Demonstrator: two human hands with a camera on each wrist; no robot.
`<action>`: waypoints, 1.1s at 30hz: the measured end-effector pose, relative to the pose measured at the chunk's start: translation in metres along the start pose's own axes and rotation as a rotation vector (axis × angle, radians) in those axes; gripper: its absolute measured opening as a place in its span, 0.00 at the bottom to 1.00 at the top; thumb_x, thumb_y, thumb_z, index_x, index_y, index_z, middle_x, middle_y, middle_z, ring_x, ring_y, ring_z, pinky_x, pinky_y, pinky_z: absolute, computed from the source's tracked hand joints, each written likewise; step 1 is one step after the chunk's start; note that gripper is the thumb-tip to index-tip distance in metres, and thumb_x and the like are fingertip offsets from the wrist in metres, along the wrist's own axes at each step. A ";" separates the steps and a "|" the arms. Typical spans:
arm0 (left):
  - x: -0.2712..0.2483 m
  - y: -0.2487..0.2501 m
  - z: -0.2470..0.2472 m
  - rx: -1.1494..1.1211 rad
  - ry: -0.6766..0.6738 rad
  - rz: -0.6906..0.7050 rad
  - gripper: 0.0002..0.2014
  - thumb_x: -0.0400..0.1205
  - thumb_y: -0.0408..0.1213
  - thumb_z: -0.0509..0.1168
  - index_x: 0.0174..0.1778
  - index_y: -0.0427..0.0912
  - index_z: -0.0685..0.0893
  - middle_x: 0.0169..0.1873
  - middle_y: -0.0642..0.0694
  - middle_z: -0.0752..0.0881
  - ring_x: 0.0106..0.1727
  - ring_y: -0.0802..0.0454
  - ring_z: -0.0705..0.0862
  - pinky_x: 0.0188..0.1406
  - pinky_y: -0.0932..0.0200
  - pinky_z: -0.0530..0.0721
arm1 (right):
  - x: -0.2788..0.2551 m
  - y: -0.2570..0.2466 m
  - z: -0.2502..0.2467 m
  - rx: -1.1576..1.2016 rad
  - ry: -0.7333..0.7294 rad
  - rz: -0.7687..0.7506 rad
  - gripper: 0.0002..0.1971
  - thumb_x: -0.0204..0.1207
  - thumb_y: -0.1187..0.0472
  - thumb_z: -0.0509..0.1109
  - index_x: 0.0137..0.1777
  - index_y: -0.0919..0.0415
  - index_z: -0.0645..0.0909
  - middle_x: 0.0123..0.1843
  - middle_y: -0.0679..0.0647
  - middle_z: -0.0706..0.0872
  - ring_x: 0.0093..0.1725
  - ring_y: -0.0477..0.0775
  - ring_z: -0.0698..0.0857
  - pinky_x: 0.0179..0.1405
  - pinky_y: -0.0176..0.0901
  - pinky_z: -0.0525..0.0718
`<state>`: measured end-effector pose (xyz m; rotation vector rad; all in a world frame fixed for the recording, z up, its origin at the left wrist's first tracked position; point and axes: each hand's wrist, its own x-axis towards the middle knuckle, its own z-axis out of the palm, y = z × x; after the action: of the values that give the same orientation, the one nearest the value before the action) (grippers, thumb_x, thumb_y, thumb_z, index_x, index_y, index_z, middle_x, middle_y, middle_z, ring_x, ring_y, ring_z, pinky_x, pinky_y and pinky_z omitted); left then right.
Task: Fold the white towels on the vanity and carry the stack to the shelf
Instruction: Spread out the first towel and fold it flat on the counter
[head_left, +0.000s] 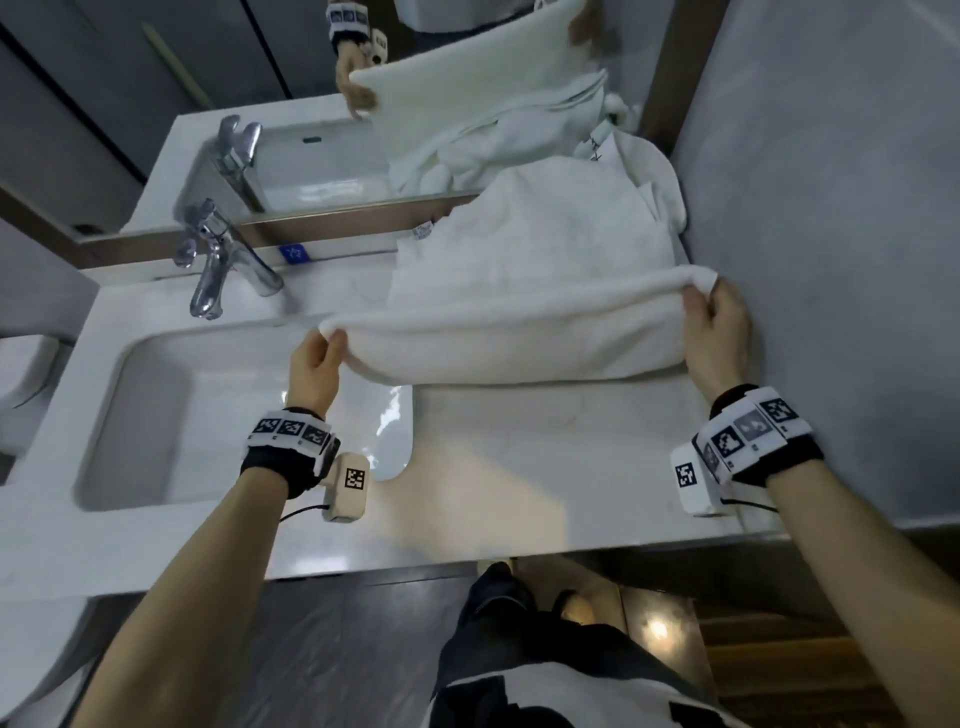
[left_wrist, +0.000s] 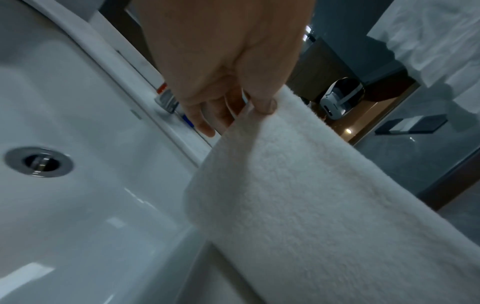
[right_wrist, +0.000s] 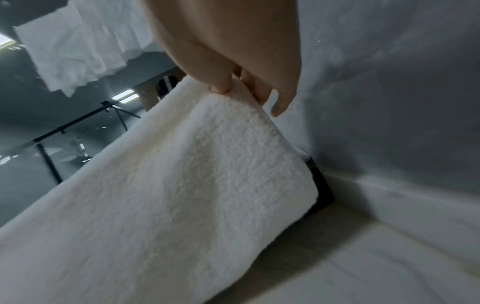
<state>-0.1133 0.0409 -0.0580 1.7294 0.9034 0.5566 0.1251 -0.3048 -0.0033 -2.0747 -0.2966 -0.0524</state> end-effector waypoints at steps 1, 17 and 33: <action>0.012 0.004 0.003 -0.015 -0.006 0.011 0.10 0.86 0.40 0.58 0.44 0.40 0.80 0.35 0.49 0.77 0.42 0.50 0.72 0.35 0.55 0.73 | 0.010 -0.004 0.006 0.017 0.011 0.005 0.16 0.83 0.59 0.58 0.64 0.67 0.79 0.56 0.53 0.83 0.52 0.43 0.78 0.46 0.23 0.70; 0.137 0.007 0.047 0.124 -0.118 -0.117 0.13 0.84 0.35 0.60 0.33 0.39 0.71 0.34 0.39 0.73 0.40 0.47 0.71 0.40 0.53 0.70 | 0.098 0.004 0.056 -0.209 -0.003 0.144 0.20 0.83 0.53 0.57 0.53 0.73 0.77 0.57 0.74 0.82 0.56 0.69 0.81 0.59 0.57 0.78; 0.143 0.011 0.055 -0.088 -0.235 -0.359 0.33 0.84 0.50 0.60 0.78 0.31 0.61 0.74 0.35 0.73 0.73 0.39 0.75 0.76 0.40 0.71 | 0.098 0.002 0.038 -0.034 -0.228 0.274 0.22 0.75 0.52 0.72 0.63 0.65 0.75 0.58 0.54 0.81 0.55 0.52 0.81 0.52 0.44 0.77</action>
<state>0.0173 0.1205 -0.0749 1.4714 0.9752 0.1499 0.2175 -0.2544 -0.0084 -2.1393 -0.1475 0.3488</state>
